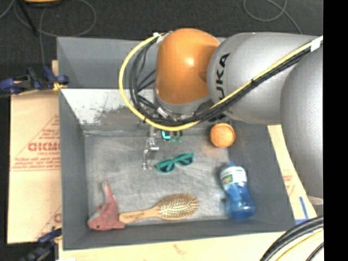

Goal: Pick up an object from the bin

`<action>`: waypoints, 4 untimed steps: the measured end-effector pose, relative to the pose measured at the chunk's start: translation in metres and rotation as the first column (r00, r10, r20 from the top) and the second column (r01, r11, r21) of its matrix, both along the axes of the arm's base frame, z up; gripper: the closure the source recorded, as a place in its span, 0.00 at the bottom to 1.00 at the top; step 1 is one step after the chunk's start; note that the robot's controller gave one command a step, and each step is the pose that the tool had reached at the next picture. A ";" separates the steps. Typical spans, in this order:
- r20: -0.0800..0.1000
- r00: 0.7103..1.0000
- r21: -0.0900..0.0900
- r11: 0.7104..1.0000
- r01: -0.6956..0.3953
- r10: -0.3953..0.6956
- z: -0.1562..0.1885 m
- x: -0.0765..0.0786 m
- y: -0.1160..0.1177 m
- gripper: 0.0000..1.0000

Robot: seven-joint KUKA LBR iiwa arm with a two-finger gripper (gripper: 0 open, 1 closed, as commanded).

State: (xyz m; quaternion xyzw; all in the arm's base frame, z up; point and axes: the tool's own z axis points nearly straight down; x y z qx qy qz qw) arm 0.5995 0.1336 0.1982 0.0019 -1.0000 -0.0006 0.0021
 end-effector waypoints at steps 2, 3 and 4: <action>0.011 0.982 -0.001 0.982 -0.191 0.191 -0.005 -0.008 -0.024 0.00; 0.008 0.941 -0.004 0.941 -0.338 0.338 -0.030 -0.025 -0.042 0.00; 0.008 0.988 0.000 0.988 -0.157 0.157 -0.054 -0.043 -0.051 0.00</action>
Offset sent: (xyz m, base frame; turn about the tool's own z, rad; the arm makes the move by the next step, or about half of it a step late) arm -0.0214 -0.0630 -0.0186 -0.4108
